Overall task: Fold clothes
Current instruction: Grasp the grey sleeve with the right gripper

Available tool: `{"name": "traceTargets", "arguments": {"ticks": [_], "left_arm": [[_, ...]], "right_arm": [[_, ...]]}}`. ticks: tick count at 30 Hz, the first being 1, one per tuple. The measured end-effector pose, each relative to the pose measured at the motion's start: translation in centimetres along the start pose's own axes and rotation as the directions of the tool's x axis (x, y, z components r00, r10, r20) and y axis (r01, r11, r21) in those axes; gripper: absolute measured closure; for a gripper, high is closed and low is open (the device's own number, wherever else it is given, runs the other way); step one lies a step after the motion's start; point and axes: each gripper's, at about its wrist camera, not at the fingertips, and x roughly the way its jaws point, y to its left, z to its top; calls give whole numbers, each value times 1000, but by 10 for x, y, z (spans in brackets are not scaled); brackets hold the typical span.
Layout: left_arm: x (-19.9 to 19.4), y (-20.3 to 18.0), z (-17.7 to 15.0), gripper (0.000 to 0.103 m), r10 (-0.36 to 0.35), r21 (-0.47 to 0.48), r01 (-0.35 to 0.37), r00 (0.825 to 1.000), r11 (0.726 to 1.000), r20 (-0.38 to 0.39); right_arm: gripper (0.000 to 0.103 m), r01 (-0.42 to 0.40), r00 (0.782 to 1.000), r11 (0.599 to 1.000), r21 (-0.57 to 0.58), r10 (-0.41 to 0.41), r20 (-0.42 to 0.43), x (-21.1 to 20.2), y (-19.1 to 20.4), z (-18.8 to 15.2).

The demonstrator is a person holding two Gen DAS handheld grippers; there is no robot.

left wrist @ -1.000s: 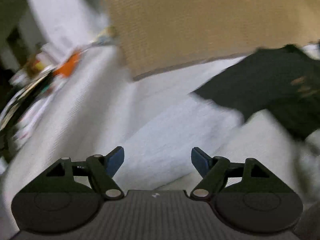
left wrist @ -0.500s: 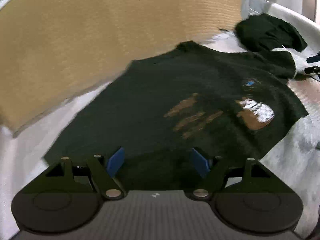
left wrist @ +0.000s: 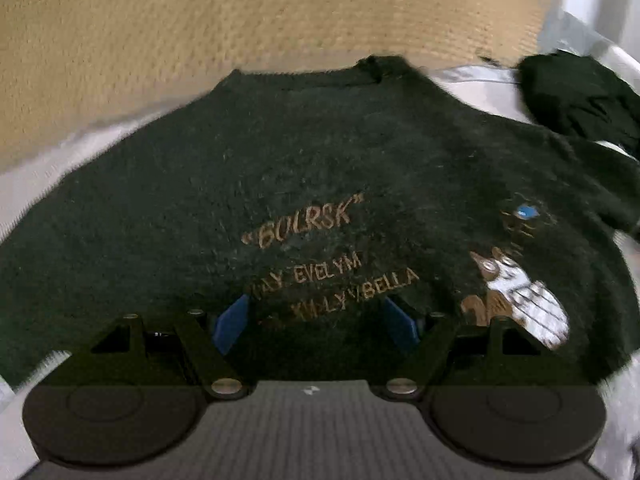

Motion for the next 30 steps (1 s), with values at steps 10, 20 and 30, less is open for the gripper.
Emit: {"name": "traceTargets", "arguments": {"ticks": [10, 20, 30], "left_arm": [[-1, -6, -12, 20, 77, -34, -74, 993, 997, 95], [-4, -8, -8, 18, 73, -13, -72, 992, 997, 106], [-5, -7, -6, 17, 70, -10, -69, 992, 998, 105]], "right_arm": [[93, 136, 978, 963, 233, -168, 125, -31, -45, -8], [93, 7, 965, 783, 622, -169, 201, -133, -158, -45], [92, 17, 989, 730, 683, -113, 96, -146, -192, -79]]}}
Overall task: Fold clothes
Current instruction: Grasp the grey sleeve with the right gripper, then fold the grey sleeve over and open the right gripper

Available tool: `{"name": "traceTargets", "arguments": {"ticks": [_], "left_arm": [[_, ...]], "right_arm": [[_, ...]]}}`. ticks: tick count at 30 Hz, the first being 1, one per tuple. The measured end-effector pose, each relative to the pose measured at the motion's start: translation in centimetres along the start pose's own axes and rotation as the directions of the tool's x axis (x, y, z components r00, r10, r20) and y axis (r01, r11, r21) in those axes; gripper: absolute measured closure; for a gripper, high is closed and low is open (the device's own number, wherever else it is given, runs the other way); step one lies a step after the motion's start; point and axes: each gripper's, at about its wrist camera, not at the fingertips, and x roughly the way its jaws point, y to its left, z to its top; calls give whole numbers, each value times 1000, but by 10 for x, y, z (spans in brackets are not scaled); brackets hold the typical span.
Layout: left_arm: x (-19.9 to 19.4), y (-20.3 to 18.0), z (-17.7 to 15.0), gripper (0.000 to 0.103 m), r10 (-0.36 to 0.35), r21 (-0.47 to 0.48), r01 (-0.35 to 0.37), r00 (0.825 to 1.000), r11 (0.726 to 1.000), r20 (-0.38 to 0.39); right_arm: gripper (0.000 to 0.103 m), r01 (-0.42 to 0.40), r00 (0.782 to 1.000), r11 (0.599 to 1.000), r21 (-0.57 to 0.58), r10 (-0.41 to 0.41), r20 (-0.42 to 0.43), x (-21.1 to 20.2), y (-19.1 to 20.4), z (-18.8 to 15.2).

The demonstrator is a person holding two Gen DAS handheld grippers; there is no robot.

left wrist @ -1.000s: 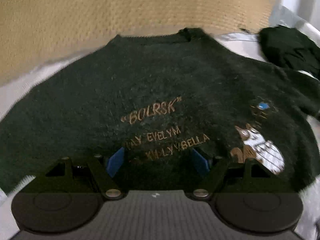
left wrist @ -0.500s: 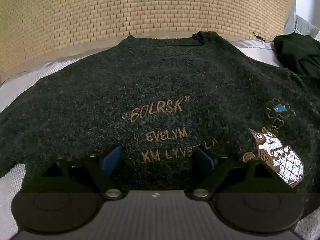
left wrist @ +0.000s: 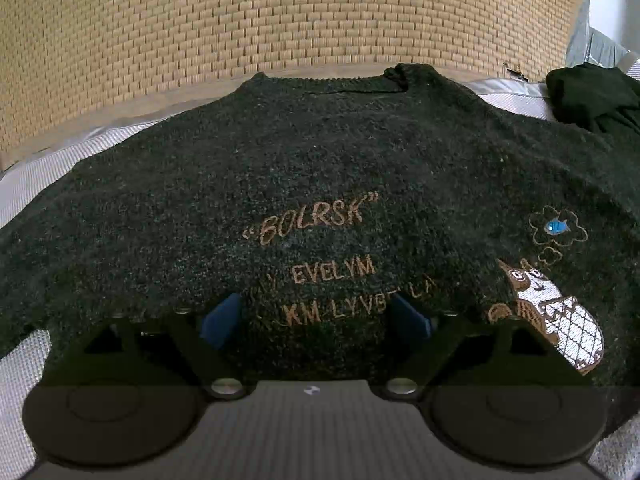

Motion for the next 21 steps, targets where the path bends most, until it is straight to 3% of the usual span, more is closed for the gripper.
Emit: {"name": "traceTargets", "arguments": {"ticks": [4, 6, 8, 11, 14, 16, 21], "left_arm": [[0, -2, 0, 16, 1, -3, -1, 1000, 1000, 0], [0, -2, 0, 16, 2, -4, -2, 1000, 1000, 0], [1, -3, 0, 16, 2, -5, -2, 1000, 1000, 1], [1, -3, -1, 16, 2, -6, -2, 1000, 1000, 1], [2, -4, -1, 16, 1, -6, -1, 1000, 1000, 3], [2, -4, -1, 16, 1, -5, -1, 1000, 1000, 4], [2, -4, -1, 16, 0, -4, 0, 1000, 1000, 8]], "right_arm": [[88, 26, 995, 998, -53, -31, -93, 23, -8, -3], [73, 54, 993, 991, -120, -66, -100, 32, -3, 1], [68, 85, 989, 979, -186, -106, -103, 40, 3, 7], [59, 107, 987, 954, -280, -137, -88, 46, 12, 14], [58, 131, 987, 938, -321, -154, -48, 45, 18, 17], [58, 131, 990, 942, -308, -139, -4, 37, 18, 16], [59, 224, 974, 938, -265, -210, 82, 17, 6, 23]]}}
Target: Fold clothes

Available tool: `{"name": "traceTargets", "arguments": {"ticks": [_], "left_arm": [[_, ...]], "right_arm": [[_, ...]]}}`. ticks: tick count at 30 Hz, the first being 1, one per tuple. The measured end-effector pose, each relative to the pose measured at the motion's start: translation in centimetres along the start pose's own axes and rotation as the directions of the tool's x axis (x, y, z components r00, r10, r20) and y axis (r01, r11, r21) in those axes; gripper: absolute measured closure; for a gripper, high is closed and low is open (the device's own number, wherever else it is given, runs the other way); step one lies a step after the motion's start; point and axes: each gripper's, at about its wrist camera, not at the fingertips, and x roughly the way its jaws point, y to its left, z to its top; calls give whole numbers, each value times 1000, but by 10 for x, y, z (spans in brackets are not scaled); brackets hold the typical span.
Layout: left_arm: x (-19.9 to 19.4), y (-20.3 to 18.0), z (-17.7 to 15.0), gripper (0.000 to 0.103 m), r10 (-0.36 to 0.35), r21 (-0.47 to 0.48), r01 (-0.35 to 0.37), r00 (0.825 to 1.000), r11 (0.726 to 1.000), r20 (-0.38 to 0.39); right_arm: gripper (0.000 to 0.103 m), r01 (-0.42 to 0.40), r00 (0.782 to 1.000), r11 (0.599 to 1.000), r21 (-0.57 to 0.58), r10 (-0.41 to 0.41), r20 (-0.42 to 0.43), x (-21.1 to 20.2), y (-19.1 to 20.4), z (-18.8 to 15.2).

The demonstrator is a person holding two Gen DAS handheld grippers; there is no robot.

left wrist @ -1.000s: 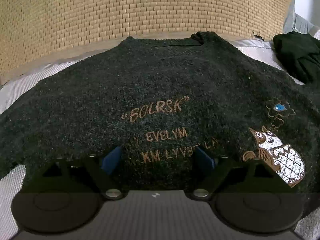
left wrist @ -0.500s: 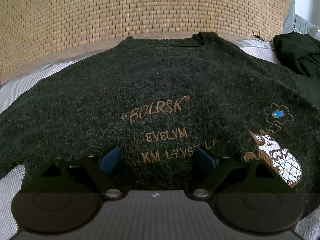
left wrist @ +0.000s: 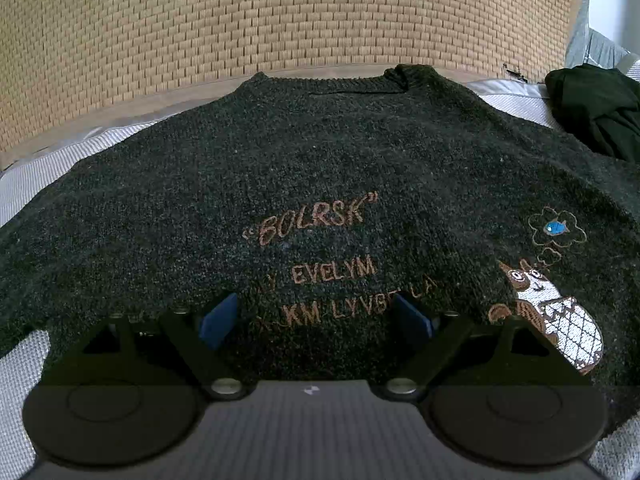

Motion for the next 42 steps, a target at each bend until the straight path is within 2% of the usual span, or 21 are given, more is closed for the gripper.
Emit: {"name": "traceTargets", "arguments": {"ticks": [4, 9, 13, 16, 20, 24, 26, 27, 30, 33, 35, 39, 42], "left_arm": [[0, -1, 0, 14, 3, 1, -3, 1000, 1000, 9], [-1, -1, -1, 14, 4, 2, -4, 1000, 1000, 20], [0, -2, -3, 13, 9, 7, -9, 999, 1000, 32], [1, -3, -5, 10, 13, 6, -13, 999, 1000, 41], [1, -2, -6, 9, 13, 8, -13, 999, 1000, 47], [0, -3, -8, 9, 13, 9, -14, 998, 1000, 55], [0, -3, -8, 9, 13, 9, -13, 998, 1000, 55], [1, -3, -8, 9, 12, 9, -13, 998, 1000, 55], [1, -3, -8, 9, 11, 10, -12, 998, 1000, 55], [1, -2, -8, 9, 8, 10, -9, 998, 1000, 57], [1, -1, -9, 9, 6, 11, -7, 998, 1000, 58], [2, 0, -9, 8, 1, 12, -2, 998, 1000, 58], [1, 1, -9, 8, -1, 16, 1, 998, 1000, 59]], "right_arm": [[60, -143, 987, 989, 39, 146, -70, -10, -1, -7], [60, -188, 976, 982, 19, 189, -110, -19, 34, -45], [60, -173, 970, 985, 6, 171, -174, -16, 53, -77], [60, -147, 960, 988, 46, 154, -234, -7, 56, -97], [57, -92, 978, 994, 52, 100, -184, -15, 65, -108], [54, -60, 975, 998, 16, 62, -212, -4, 80, -117], [60, -26, 974, 1000, -7, 24, -223, 4, 80, -123], [71, -22, 974, 1000, -3, 21, -227, 7, 78, -123], [89, -17, 978, 1000, 24, 22, -205, 5, 64, -118], [91, 5, 993, 999, 37, -1, -122, -17, 45, -102], [91, -15, 997, 998, 64, 20, -79, -35, 29, -85], [93, -105, 993, 981, 161, 111, -29, -67, -12, -48], [93, -86, 996, 986, 143, 89, -10, -74, -31, -26]]}}
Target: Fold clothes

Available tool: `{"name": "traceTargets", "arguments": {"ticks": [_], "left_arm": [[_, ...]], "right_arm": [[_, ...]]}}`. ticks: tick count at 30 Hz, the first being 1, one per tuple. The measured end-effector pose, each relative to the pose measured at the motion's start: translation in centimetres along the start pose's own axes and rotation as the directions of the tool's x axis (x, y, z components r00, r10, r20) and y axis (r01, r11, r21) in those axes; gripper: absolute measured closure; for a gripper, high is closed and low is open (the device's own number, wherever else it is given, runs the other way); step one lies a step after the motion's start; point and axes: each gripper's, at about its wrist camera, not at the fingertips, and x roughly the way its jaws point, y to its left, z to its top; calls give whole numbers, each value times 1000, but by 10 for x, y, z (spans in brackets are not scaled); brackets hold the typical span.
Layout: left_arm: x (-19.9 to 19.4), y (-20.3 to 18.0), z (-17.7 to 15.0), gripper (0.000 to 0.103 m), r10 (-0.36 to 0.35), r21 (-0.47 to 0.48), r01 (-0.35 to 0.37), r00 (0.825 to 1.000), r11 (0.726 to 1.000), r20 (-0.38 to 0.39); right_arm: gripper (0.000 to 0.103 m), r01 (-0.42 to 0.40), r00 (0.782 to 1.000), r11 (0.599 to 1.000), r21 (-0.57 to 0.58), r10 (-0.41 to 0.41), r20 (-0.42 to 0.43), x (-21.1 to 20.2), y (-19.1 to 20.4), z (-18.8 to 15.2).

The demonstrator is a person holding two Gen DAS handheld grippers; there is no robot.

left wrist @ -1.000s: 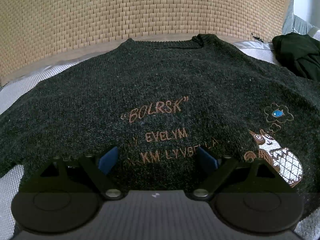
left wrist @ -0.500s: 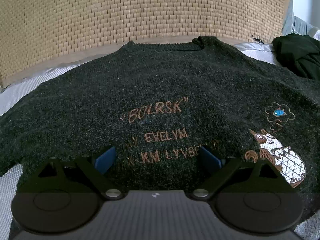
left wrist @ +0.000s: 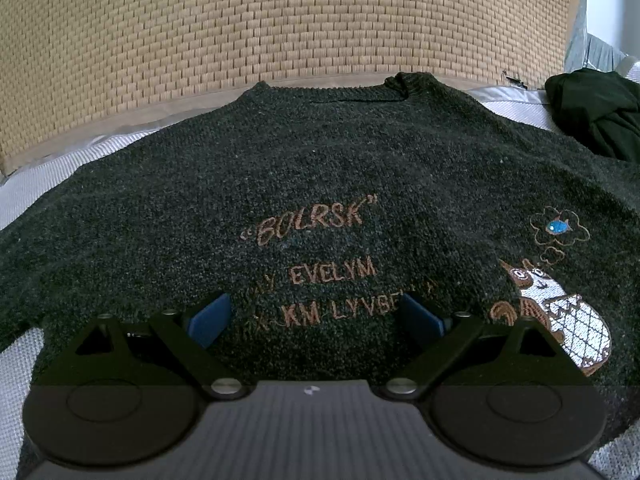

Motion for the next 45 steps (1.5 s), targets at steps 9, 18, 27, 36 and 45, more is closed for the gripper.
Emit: {"name": "traceTargets", "arguments": {"ticks": [9, 18, 27, 36, 45], "left_arm": [[0, 0, 0, 8, -5, 7, 5, 1000, 1000, 2], [0, 3, 8, 8, -22, -5, 21, 999, 1000, -36], [-28, 27, 35, 15, -33, -53, 31, 999, 998, -34], [-35, 63, 79, 15, -15, -20, 15, 1000, 1000, 16], [8, 86, 113, 15, -34, 98, 30, 999, 995, 32]], "right_arm": [[92, 125, 986, 991, -36, -129, -106, 36, -22, 16], [90, 245, 968, 966, -77, -248, -31, 28, -25, 6], [90, 83, 991, 993, -78, -74, 109, -10, 22, 20], [89, -231, 966, 950, -209, 249, 63, 31, 165, 33], [74, -459, 883, 837, -299, 467, -47, 110, 314, 51]]}}
